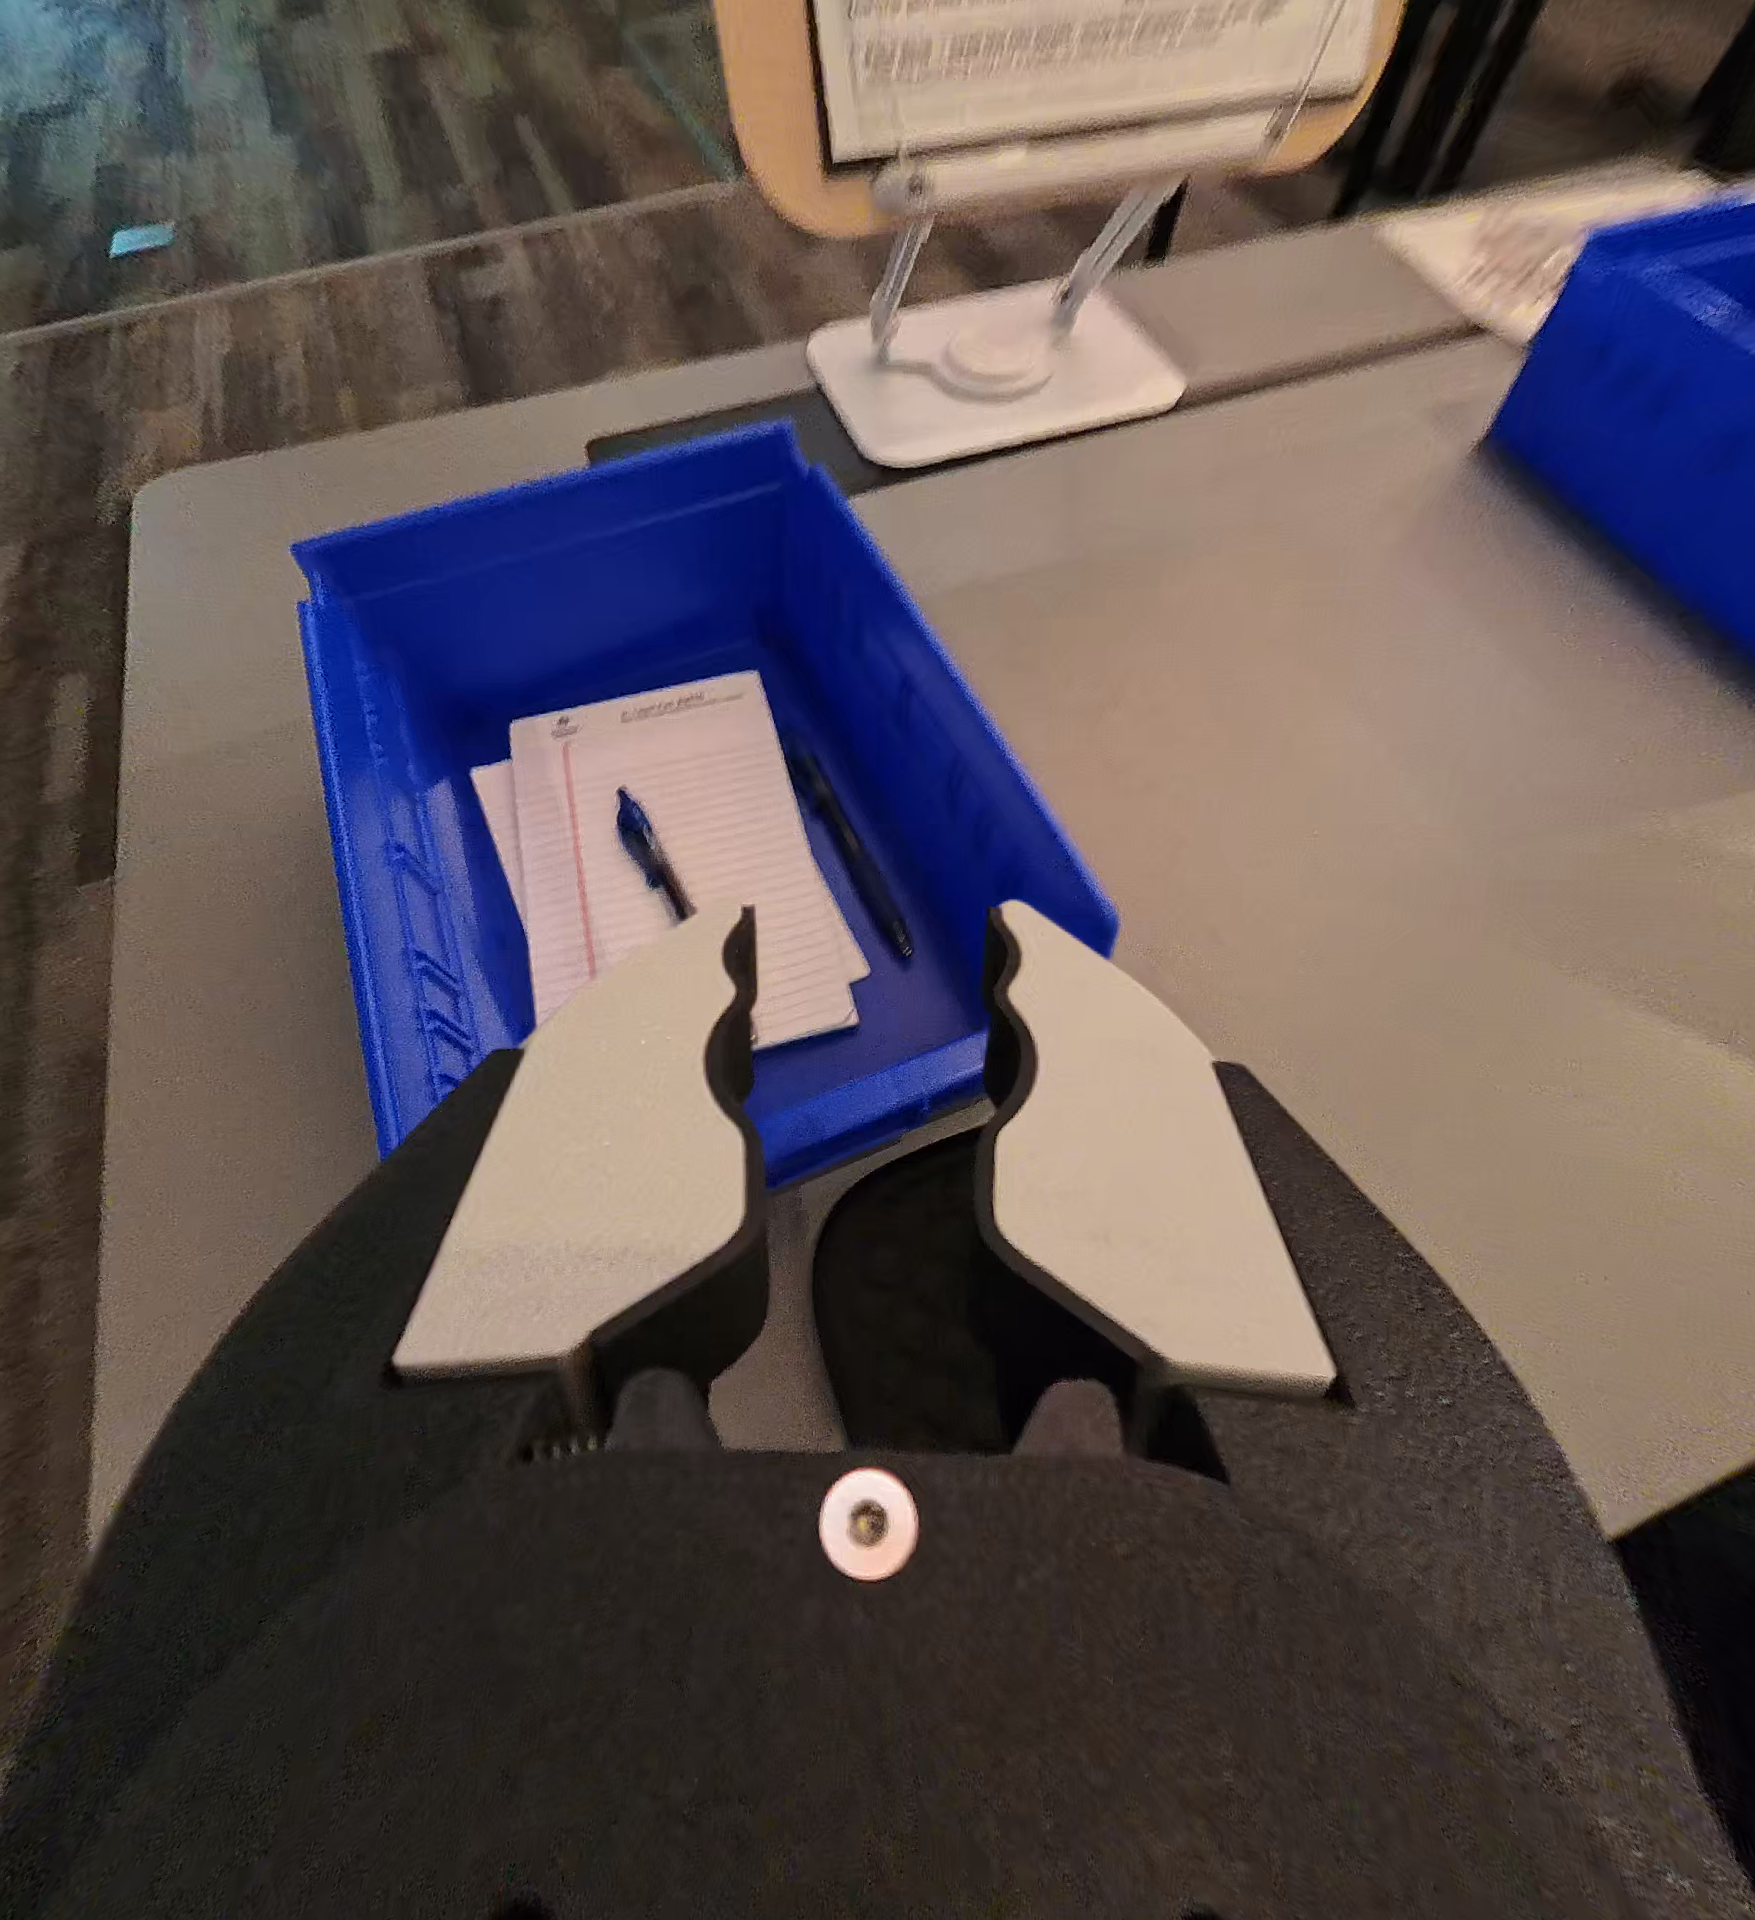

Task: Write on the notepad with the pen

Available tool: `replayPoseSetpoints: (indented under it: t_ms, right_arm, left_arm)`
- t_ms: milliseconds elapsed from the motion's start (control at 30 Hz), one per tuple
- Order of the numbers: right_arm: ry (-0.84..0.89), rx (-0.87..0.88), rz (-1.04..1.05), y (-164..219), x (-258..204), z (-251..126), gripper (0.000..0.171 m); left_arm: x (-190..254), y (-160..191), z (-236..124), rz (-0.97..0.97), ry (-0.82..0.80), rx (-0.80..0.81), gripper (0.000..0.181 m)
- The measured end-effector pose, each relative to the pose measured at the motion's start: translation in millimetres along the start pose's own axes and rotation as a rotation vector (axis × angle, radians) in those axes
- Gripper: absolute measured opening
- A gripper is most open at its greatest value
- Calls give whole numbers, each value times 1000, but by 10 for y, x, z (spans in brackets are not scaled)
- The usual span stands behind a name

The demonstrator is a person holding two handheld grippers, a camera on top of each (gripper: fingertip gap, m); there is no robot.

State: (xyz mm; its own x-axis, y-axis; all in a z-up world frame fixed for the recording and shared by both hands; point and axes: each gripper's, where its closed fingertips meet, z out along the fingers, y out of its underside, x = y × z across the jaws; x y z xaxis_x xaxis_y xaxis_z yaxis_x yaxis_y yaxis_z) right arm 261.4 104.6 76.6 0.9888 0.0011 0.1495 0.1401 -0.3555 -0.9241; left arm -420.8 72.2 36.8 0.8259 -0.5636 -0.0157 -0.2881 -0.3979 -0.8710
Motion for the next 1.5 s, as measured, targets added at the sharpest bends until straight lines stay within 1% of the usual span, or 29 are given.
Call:
replayPoseSetpoints:
  t_ms: [67, 100, 133, 233, 300, 400, 467, 600, 667, 767, 867, 1067, 1167, 1233, 1267, 1400, 1500]
  right_arm:
    - [-113, 161, -17, -345, -354, -121, 39]
    - [-200, 237, -12, -489, -569, -172, 41]
    - [-300, 292, 13, -600, -791, -217, 41]
    - [-567, 354, 121, -768, -1369, -325, 36]
    - [-650, 429, 122, -880, -1612, -406, 30]
    - [-645, 488, 94, -1055, -1731, -439, 29]
    - [-646, 475, 83, -1126, -1764, -433, 29]
    - [-642, 460, 92, -1085, -1771, -392, 29]
    - [-633, 459, 114, -1054, -1739, -324, 26]
    - [-651, 394, 129, -946, -1746, -195, 26]
    - [-622, 350, 112, -863, -1736, -95, 26]
    - [-578, 277, 37, -752, -1766, -17, 27]
    - [-553, 250, -8, -705, -1773, 10, 27]
    - [-526, 250, -27, -699, -1745, 25, 27]
    - [-513, 261, -28, -710, -1722, 25, 26]
    - [-541, 316, 24, -781, -1682, -46, 25]
    - [-536, 318, 41, -771, -1595, -68, 25]
  left_arm:
    - [-29, 124, 197, 7, -35, -92, 42]
    - [-49, 180, 305, -8, -40, -139, 42]
    - [-73, 222, 413, -27, -43, -177, 41]
    - [-220, 319, 687, -73, -79, -271, 39]
    - [-376, 380, 823, -78, -134, -329, 39]
    - [-532, 498, 987, -116, -168, -410, 38]
    - [-571, 595, 1083, -171, -151, -464, 38]
    - [-665, 827, 1227, -220, -153, -580, 38]
    - [-701, 919, 1280, -235, -160, -622, 38]
    - [-697, 971, 1371, -292, -139, -641, 36]
    - [-675, 1006, 1453, -317, -113, -657, 35]
    - [-766, 1167, 1529, -312, -180, -744, 35]
    - [-759, 1213, 1557, -317, -188, -775, 30]
    - [-777, 1219, 1560, -292, -203, -790, 23]
    - [-762, 1213, 1569, -289, -195, -790, 13]
    - [-759, 1205, 1572, -279, -195, -795, 12]
    - [-791, 1112, 1543, -269, -206, -754, 12]
